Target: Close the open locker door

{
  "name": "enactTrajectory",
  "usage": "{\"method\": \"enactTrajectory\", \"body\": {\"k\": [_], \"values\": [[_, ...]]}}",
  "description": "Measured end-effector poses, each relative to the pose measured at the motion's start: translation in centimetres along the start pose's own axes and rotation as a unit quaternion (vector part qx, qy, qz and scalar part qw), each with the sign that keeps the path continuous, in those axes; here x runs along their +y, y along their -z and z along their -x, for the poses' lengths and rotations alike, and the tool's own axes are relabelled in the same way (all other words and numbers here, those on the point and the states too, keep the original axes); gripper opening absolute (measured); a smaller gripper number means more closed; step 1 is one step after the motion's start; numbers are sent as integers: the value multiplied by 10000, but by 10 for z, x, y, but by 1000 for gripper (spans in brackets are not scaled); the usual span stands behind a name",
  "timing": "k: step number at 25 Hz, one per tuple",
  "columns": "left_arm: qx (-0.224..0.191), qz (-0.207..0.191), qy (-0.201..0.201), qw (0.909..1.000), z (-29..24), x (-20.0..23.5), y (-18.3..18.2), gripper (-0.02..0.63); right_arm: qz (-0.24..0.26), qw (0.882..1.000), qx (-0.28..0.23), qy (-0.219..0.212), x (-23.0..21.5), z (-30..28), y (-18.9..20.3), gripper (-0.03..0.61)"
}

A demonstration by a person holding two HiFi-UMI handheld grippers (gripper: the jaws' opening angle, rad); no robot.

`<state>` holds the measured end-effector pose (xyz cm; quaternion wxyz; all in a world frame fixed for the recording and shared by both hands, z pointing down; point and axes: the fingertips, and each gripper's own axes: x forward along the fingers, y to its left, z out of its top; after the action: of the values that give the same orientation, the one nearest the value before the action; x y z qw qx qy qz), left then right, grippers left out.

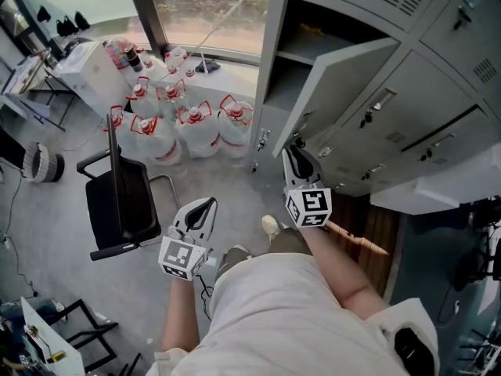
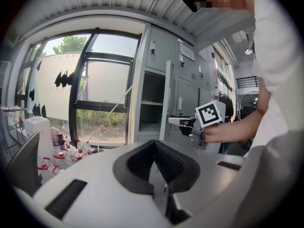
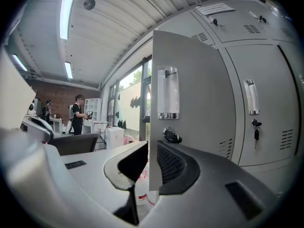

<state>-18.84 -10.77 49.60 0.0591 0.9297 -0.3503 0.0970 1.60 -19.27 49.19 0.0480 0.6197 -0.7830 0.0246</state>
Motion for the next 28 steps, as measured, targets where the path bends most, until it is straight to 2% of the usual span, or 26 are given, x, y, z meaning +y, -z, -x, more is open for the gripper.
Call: {"method": "enactTrajectory", "body": {"k": [28], "values": [[40, 110, -826, 9965, -36, 34, -15, 3, 240, 9956, 14, -901, -11, -85, -9, 65]]}}
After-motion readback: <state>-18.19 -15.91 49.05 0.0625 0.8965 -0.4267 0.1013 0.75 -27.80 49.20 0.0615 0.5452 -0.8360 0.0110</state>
